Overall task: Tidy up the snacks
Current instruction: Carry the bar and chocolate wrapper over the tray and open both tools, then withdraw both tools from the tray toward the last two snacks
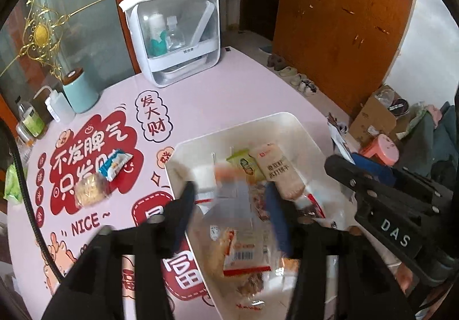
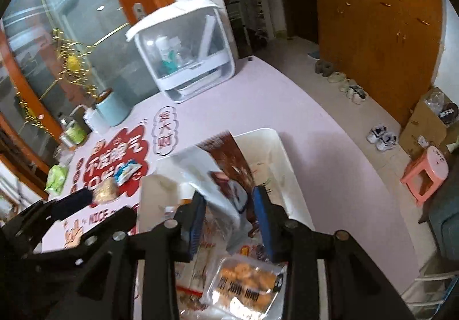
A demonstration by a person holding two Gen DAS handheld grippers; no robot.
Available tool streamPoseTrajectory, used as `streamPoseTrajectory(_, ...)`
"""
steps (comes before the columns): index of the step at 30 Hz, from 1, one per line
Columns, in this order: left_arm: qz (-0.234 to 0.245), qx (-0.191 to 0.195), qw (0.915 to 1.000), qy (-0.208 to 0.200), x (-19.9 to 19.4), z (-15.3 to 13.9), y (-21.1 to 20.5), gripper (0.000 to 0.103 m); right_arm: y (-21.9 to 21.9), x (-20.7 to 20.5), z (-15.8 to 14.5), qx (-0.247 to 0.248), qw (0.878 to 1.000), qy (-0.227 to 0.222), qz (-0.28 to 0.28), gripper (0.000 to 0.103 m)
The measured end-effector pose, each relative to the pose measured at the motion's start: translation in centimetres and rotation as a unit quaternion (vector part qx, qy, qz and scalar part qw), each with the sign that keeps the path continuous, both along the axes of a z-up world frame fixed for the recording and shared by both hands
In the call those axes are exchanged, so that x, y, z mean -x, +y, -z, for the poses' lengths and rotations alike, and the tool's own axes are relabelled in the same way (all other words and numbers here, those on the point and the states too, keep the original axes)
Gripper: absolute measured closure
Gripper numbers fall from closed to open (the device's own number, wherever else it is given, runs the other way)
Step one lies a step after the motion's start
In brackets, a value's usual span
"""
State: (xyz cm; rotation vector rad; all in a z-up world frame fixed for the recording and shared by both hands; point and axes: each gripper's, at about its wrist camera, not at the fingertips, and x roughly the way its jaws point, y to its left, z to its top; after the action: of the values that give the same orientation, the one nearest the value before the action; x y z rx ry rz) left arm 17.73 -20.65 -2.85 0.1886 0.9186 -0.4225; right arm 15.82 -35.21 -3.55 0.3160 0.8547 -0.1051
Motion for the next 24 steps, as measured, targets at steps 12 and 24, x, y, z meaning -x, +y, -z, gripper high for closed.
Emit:
streamPoseTrajectory(12,-0.032,0.028,0.9989,0.021,0.0,-0.1,2.6,0.019,0.7,1.2,0.7,-0.032,0.999,0.015,-0.001,0.053)
streamPoseTrajectory(24,-0.043,0.043,0.9979,0.023,4.1,-1.8,5.6,0.019,3.8,5.0,-0.8,-0.033,0.999,0.006,-0.018,0.053)
